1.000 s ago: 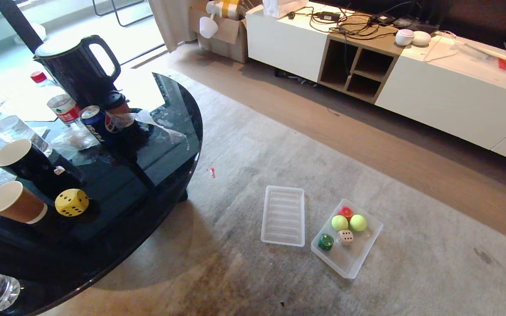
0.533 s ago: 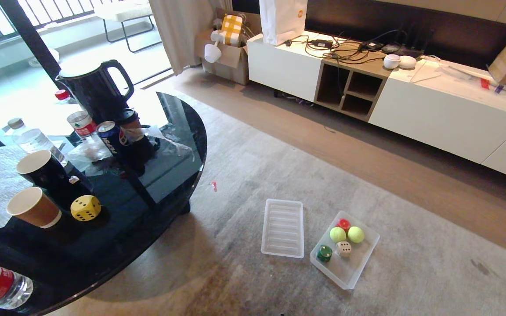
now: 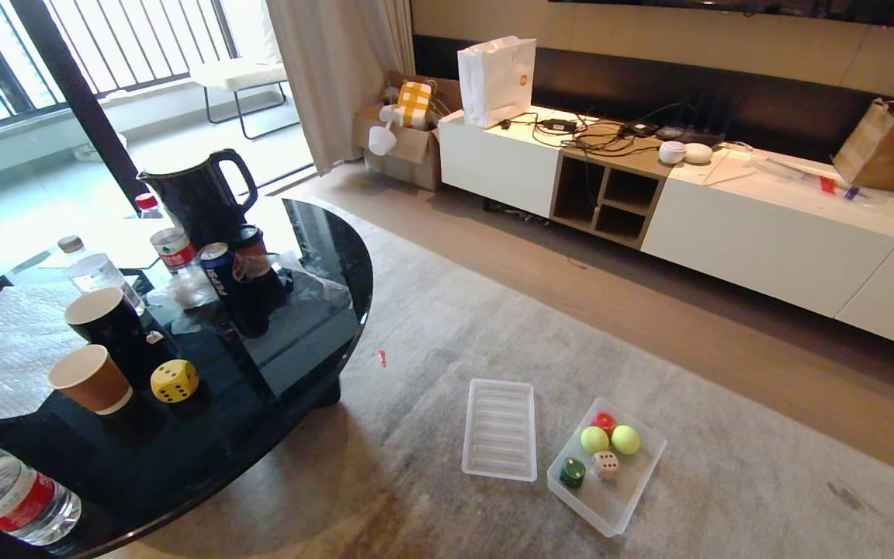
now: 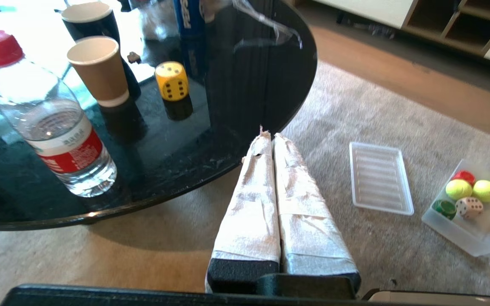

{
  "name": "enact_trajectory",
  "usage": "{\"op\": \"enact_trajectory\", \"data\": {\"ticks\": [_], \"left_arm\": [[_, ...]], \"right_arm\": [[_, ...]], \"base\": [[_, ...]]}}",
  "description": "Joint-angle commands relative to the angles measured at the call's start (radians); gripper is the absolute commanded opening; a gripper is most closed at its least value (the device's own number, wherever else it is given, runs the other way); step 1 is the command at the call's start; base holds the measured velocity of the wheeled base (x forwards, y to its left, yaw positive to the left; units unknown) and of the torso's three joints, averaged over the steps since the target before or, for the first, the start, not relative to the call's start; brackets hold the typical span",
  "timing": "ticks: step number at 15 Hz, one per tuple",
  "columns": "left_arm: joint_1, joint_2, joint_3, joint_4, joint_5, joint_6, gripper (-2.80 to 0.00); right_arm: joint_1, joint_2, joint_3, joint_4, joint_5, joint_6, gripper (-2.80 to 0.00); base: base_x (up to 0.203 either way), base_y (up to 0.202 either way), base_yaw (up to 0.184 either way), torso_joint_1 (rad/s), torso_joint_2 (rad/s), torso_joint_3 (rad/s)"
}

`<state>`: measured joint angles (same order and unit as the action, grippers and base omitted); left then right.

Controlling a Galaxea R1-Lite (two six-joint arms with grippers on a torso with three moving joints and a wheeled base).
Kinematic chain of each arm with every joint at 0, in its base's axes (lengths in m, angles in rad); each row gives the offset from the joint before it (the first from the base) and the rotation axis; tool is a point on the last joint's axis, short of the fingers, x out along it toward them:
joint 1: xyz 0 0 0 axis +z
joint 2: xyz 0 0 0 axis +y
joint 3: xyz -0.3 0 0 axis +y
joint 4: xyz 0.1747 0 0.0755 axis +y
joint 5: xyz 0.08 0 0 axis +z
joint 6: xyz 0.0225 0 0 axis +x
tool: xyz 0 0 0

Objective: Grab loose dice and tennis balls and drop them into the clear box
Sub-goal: Pick up toys out of the box

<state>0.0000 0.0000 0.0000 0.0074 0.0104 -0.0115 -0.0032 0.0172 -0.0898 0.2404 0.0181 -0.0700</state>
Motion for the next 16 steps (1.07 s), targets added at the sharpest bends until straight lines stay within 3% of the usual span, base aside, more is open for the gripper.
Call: {"op": "enact_trajectory", "data": {"ticks": [1, 8, 16], "left_arm": [[0.000, 0.002, 0.002, 0.000, 0.000, -0.001, -2.80], [0.000, 0.000, 0.002, 0.000, 0.000, 0.001, -2.80], [0.000, 0.000, 0.000, 0.000, 0.000, 0.002, -2.80]], "right_arm": [[0.000, 0.003, -0.001, 0.000, 0.000, -0.001, -2.80], [0.000, 0.003, -0.001, 0.002, 0.000, -0.001, -2.80], [0.000, 0.003, -0.001, 0.002, 0.000, -0.001, -2.80]], "base": [[0.000, 0.000, 0.000, 0.002, 0.00, 0.196], [0.000, 0.000, 0.000, 0.001, 0.00, 0.181], [0.001, -0.001, 0.024, 0.002, 0.00, 0.017]]}}
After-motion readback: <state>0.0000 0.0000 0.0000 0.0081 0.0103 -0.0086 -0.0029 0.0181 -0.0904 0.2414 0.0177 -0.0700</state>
